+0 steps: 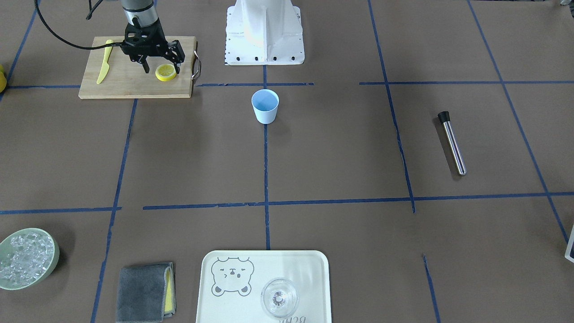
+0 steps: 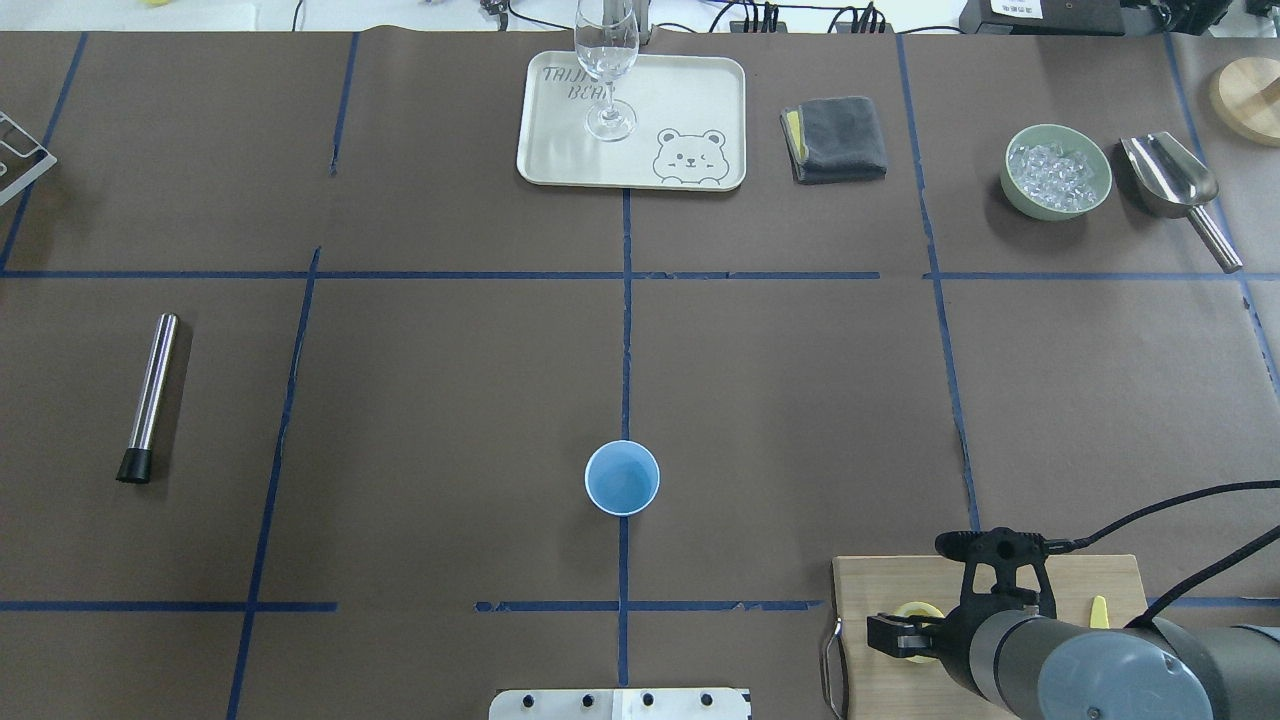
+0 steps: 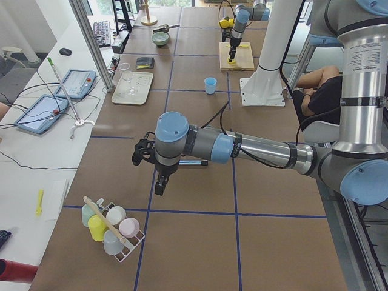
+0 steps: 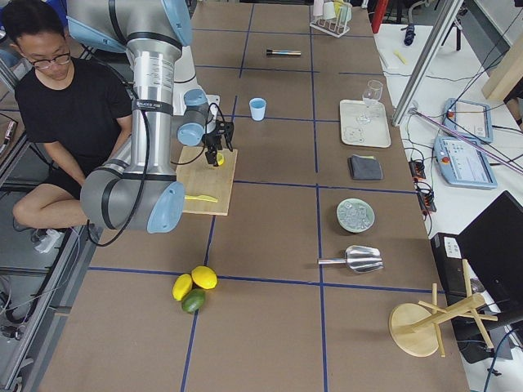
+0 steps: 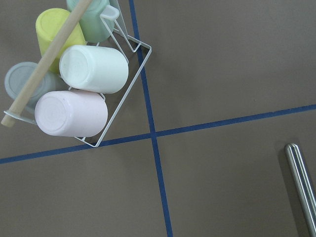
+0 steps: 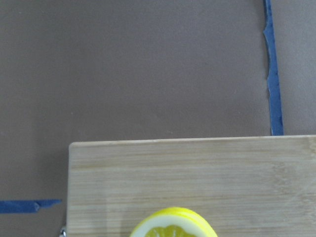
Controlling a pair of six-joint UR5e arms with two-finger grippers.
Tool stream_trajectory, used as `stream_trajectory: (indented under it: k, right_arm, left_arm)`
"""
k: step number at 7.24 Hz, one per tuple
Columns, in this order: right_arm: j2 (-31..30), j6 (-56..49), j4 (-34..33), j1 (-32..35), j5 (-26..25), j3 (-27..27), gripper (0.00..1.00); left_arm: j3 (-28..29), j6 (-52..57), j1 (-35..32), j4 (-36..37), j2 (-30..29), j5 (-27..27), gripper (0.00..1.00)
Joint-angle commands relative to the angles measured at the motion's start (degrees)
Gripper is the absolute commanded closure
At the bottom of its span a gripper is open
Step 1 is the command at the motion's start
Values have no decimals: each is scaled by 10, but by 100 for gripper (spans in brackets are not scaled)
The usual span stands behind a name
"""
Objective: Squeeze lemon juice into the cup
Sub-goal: 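Close the right gripper on the yellow lemon slice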
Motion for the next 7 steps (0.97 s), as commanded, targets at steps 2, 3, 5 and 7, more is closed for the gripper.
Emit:
stream_trajectory:
  k: [2, 3, 5, 7]
  right_arm:
    - [1, 0, 0, -16, -2, -6, 0]
    - [2, -1, 0, -21, -2, -8, 0]
    - [5, -2, -1, -20, -2, -9, 7]
    - [6, -2, -1, -18, -1, -7, 18]
  left_arm:
    - [0, 0, 0, 0, 0, -1, 0]
    - [0, 2, 0, 0, 0, -1, 0]
    - [3, 2, 0, 0, 0, 0, 0]
    - [5, 2, 0, -1, -1, 0, 0]
